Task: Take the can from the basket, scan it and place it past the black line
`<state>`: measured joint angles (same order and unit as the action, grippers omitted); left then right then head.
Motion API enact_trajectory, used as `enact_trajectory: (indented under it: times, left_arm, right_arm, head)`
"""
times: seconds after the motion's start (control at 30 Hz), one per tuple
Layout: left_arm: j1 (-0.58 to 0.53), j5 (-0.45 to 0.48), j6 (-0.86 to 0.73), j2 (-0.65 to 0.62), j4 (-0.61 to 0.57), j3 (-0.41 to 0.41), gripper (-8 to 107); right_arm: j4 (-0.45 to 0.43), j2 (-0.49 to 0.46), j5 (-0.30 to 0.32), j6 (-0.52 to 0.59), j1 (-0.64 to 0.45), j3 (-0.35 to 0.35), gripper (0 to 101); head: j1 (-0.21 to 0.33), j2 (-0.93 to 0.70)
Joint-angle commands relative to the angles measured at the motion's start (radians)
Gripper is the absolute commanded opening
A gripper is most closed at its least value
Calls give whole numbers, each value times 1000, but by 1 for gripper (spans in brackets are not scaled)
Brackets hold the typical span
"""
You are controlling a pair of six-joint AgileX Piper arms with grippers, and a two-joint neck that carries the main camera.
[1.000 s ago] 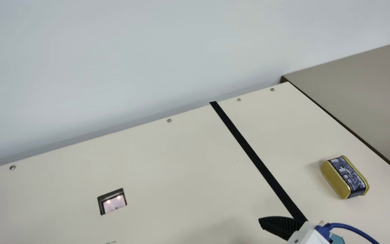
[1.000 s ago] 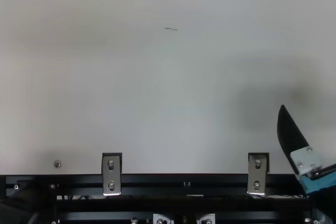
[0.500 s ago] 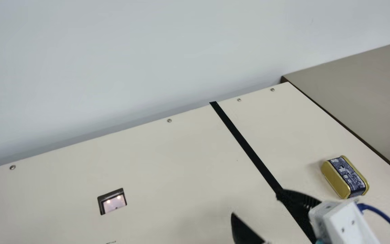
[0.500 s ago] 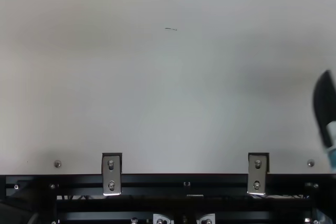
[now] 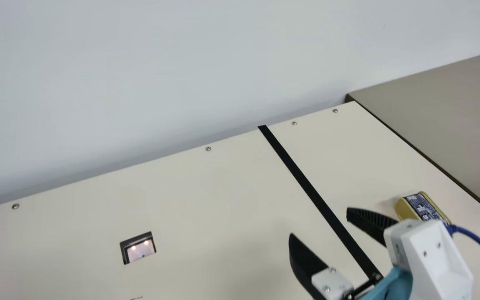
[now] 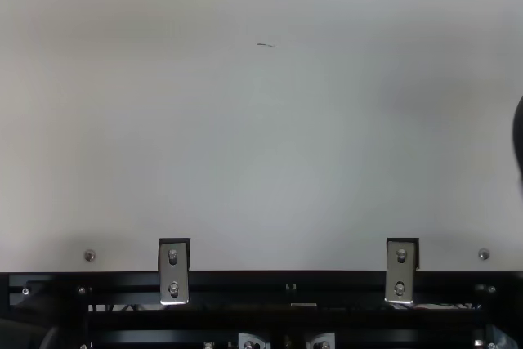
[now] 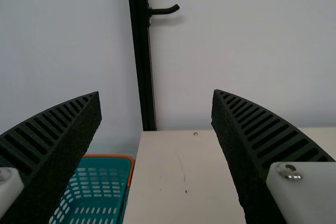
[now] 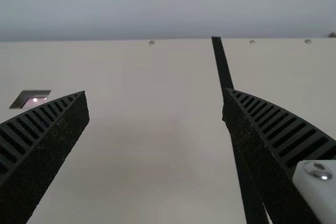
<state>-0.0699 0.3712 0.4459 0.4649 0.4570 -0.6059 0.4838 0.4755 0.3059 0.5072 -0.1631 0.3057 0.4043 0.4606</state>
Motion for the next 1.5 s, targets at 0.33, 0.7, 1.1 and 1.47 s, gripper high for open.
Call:
enact_trajectory:
  times: [0.33, 0.7, 1.1, 1.47]
  left_arm:
    - [171, -220, 118, 312, -100, -170, 90]
    - [179, -186, 15, 142, -196, -5, 90]
    - [174, 84, -54, -297, -302, 230, 90]
    - [164, 147, -52, -363, -301, 246, 90]
  right_arm:
    - [-16, 252, -195, -82, 43, 140, 101]
    - [-105, 107, -132, -142, 50, 33, 101]
    - [-213, -252, 134, -252, 22, -88, 101]
    - [-246, -311, 193, -284, 22, -100, 101]
  head:
    - [32, 20]
    - [32, 20]
    - [32, 20]
    - [32, 20]
